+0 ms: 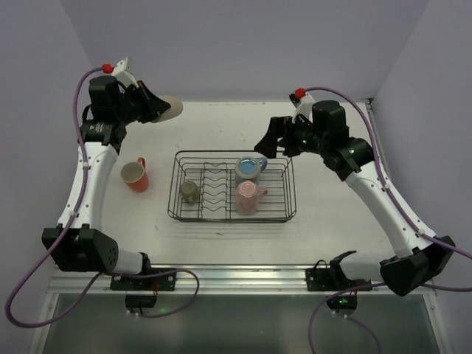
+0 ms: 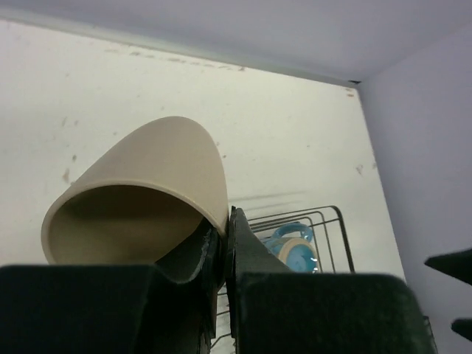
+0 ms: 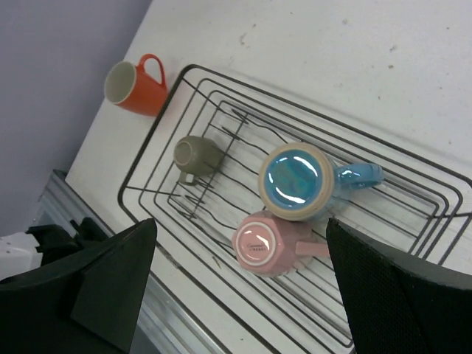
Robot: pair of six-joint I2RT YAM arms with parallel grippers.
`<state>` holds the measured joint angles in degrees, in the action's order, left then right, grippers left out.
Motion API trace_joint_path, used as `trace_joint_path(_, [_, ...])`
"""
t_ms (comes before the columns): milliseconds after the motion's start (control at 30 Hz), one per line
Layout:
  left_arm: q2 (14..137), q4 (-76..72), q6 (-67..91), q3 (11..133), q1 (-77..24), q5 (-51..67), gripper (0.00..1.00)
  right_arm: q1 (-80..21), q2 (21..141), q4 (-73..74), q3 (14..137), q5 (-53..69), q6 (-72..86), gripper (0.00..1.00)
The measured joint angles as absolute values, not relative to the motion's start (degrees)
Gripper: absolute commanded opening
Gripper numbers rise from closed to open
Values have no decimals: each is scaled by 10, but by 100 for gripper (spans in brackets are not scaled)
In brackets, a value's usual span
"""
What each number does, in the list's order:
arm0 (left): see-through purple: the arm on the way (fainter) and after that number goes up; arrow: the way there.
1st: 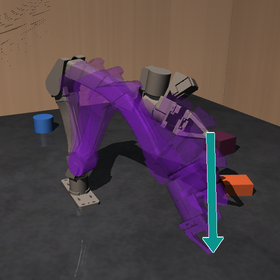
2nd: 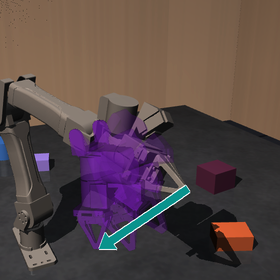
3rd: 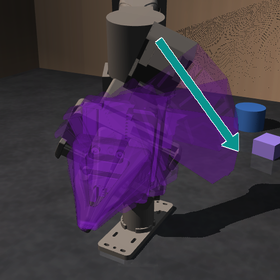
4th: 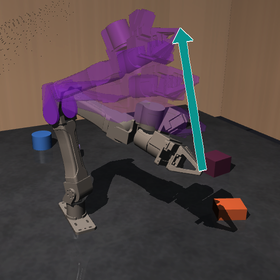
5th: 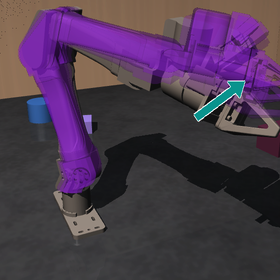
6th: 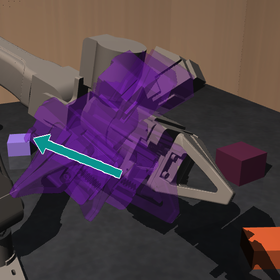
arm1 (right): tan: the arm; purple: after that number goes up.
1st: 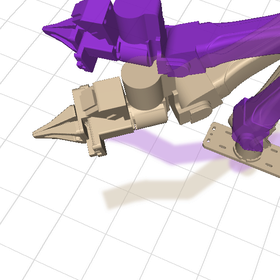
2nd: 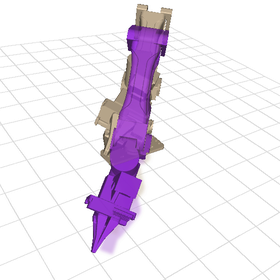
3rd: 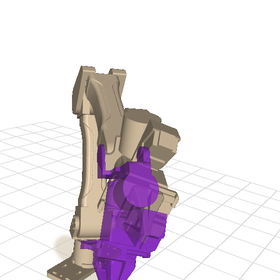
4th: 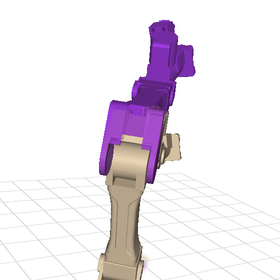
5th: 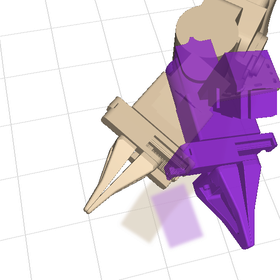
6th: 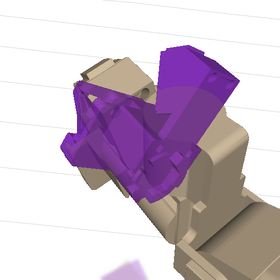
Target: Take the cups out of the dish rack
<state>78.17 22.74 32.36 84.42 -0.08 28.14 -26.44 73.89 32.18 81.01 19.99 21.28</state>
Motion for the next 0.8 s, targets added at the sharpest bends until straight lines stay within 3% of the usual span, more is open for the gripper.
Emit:
trace_joint_path(300, [890,355,245,876,-4,149,0,-265,735,371,790,144,189,99])
trace_joint_path(800, [925,427,189,848,-89,-6,0,-310,806,432,816,63,183,99])
